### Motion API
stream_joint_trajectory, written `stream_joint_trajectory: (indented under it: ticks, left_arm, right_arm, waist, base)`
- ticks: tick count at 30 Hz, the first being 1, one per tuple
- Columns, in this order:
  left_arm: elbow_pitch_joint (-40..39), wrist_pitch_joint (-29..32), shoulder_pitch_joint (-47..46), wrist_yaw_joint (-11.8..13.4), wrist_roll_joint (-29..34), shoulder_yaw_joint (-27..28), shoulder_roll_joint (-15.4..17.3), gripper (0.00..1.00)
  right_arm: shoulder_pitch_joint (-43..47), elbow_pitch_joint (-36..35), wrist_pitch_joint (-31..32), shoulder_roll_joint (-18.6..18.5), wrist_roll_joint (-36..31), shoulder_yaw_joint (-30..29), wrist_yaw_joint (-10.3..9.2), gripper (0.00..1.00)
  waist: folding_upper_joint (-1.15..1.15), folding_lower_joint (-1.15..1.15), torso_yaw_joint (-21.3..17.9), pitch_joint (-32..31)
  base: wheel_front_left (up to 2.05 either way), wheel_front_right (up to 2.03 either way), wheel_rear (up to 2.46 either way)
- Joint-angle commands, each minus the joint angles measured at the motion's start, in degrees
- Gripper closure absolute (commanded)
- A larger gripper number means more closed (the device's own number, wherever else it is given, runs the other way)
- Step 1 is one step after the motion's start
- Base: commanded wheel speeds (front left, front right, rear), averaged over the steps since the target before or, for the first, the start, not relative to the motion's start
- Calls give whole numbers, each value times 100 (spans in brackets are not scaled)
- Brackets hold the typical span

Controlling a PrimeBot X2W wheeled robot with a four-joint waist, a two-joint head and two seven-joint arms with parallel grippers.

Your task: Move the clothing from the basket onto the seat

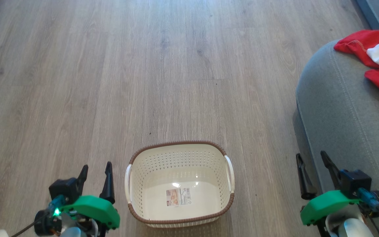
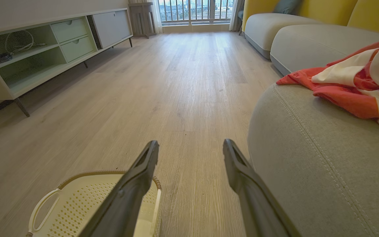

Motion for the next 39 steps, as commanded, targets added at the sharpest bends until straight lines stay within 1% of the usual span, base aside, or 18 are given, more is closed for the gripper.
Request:
stream_joint_trajectory:
  ticks: [1, 3, 4, 9, 39]
  left_arm:
    - [-193, -55, -110, -17, 61, 225, -1, 0]
    - [-163, -55, -105, -58, 27, 261, -16, 0]
    - [6, 0, 2, -64, 18, 51, -30, 100]
    - [273, 62, 91, -72, -75, 43, -45, 100]
    - [-56, 533, 38, -249, -1808, 307, -46, 100]
  right_arm:
    - [-186, -136, -53, 14, -43, 121, -1, 0]
    - [-203, -128, -53, 25, -48, 131, -1, 0]
    - [-3, 12, 0, 12, 0, 1, 0, 100]
    - [57, 336, 42, 16, 79, 7, 1, 100]
    - [-48, 88, 517, 36, 2074, -89, 1, 100]
  waist:
    - [0, 1, -4, 4]
    - [0, 1, -7, 2]
    - [0, 1, -7, 2]
    - [0, 1, -8, 1]
    - [0, 1, -4, -5]
  base:
    - [0, 0, 0]
    - [0, 0, 0]
    - [0, 0, 0]
    - [0, 0, 0]
    - [0, 0, 0]
